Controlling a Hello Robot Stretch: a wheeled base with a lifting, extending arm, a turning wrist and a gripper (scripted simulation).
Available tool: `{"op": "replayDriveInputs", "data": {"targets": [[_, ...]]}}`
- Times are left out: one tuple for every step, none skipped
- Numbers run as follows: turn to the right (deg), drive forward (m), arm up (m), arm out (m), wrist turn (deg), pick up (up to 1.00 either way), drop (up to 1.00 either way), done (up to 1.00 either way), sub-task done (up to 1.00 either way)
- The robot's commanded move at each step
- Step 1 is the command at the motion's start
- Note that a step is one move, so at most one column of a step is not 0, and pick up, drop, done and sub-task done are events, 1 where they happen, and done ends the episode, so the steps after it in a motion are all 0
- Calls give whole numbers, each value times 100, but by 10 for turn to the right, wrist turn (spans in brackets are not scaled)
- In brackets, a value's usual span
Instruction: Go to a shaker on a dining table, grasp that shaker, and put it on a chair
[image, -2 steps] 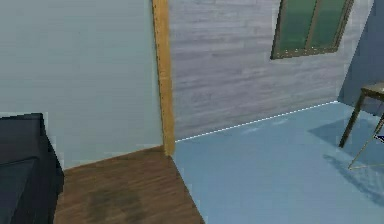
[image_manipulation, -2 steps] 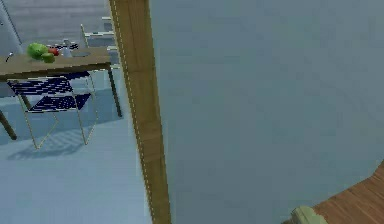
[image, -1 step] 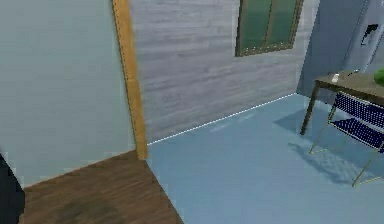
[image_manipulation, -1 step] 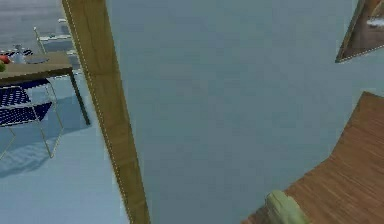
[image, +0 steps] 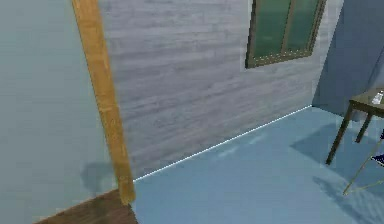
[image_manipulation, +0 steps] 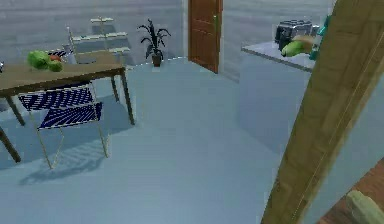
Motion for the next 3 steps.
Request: {"op": "replayDriveInputs", "data": {"targets": [[450, 0, 0, 0, 0, 0, 0, 0, 0], [240, 0, 0, 0, 0, 0, 0, 0, 0], [0, 45, 0, 0, 0, 0, 0, 0, 0]]}}
